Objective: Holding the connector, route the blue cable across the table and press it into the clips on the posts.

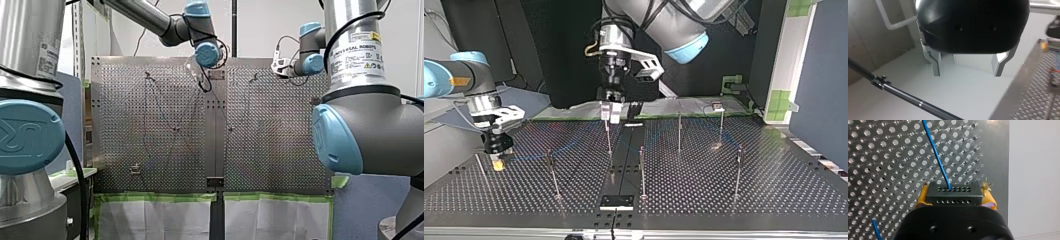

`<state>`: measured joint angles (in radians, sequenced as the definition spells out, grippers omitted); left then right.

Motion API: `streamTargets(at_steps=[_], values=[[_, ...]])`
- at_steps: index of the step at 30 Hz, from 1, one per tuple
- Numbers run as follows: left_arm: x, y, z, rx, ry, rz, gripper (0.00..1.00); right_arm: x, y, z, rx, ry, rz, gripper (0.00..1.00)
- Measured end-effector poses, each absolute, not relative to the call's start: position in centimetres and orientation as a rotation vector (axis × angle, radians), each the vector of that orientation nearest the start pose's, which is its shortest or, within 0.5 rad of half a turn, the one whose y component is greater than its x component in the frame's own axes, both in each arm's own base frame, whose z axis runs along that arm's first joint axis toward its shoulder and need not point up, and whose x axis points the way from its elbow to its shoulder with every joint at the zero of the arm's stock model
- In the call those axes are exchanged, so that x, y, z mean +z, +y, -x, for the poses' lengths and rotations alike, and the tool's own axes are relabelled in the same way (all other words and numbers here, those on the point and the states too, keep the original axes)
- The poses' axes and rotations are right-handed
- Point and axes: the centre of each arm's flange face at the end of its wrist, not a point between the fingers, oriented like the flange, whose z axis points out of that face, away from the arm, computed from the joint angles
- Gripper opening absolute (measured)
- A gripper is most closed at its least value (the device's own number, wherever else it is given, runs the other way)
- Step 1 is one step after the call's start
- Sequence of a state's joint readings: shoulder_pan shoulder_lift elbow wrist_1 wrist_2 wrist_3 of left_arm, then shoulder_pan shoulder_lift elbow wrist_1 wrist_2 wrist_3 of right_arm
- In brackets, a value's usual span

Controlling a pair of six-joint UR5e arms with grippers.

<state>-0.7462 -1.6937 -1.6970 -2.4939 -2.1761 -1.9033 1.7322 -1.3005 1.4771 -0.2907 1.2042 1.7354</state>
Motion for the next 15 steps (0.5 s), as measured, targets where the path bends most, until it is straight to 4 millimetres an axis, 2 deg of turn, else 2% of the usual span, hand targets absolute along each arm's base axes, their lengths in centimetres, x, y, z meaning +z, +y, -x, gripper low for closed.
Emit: streamTargets(at_steps=[7,15], values=[[37.4,-42.9,-35.4,-0.533,1.281,0.299,1.00,41.5,-56.8,-26.4,1.745,-0.962,-1.461,0.00],[34.1,-42.3,-34.6,-0.511,1.294,0.284,1.00,41.5,-56.8,-26.4,1.745,-0.961,-1.461,0.00]])
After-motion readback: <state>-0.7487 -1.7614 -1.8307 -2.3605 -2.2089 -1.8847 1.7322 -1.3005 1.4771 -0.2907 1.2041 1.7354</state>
